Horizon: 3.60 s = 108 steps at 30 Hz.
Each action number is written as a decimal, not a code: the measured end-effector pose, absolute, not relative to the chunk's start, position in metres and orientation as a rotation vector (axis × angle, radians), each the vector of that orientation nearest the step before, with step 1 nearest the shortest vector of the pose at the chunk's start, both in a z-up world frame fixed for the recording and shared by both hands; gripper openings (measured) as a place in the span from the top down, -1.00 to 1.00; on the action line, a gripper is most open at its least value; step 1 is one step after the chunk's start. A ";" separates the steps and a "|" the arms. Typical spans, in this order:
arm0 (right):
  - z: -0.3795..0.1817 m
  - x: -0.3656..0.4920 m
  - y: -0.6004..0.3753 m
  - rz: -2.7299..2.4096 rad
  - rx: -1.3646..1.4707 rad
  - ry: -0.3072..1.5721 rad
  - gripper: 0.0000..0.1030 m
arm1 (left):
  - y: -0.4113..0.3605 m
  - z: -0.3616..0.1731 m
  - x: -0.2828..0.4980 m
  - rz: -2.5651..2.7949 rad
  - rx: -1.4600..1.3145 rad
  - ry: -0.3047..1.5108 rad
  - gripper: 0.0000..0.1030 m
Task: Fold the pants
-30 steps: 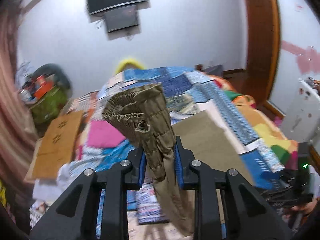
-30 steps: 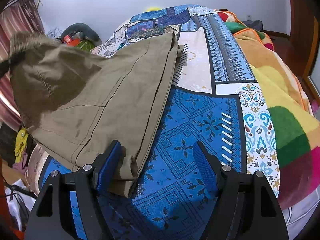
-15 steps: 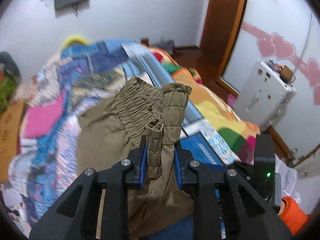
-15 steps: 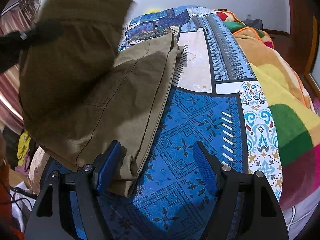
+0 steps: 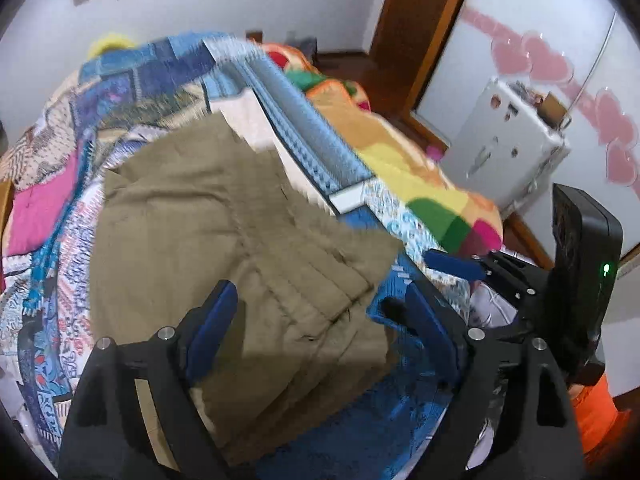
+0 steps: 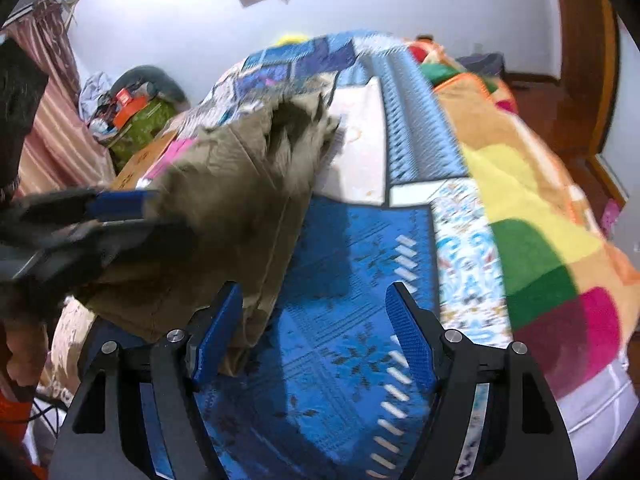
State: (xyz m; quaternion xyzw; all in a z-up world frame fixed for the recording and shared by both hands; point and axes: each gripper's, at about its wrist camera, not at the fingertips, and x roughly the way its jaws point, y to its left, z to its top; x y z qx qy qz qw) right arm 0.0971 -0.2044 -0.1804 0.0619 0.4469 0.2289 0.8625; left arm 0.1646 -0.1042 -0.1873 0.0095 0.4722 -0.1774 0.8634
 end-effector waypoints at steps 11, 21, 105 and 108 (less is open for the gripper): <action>-0.136 0.105 -0.210 0.465 0.176 0.800 -0.38 | -0.015 -0.146 0.189 -0.113 0.053 0.874 -0.74; -0.172 0.124 -0.164 0.547 0.135 0.918 -0.38 | 0.046 -0.183 0.277 0.044 0.155 0.943 -0.77; -0.138 0.140 -0.159 0.559 0.075 0.845 -0.11 | 0.034 -0.176 0.203 -0.180 -0.017 0.914 0.26; -0.133 0.149 -0.145 0.589 0.046 0.813 -0.11 | 0.007 -0.187 0.221 -0.256 0.001 0.937 0.26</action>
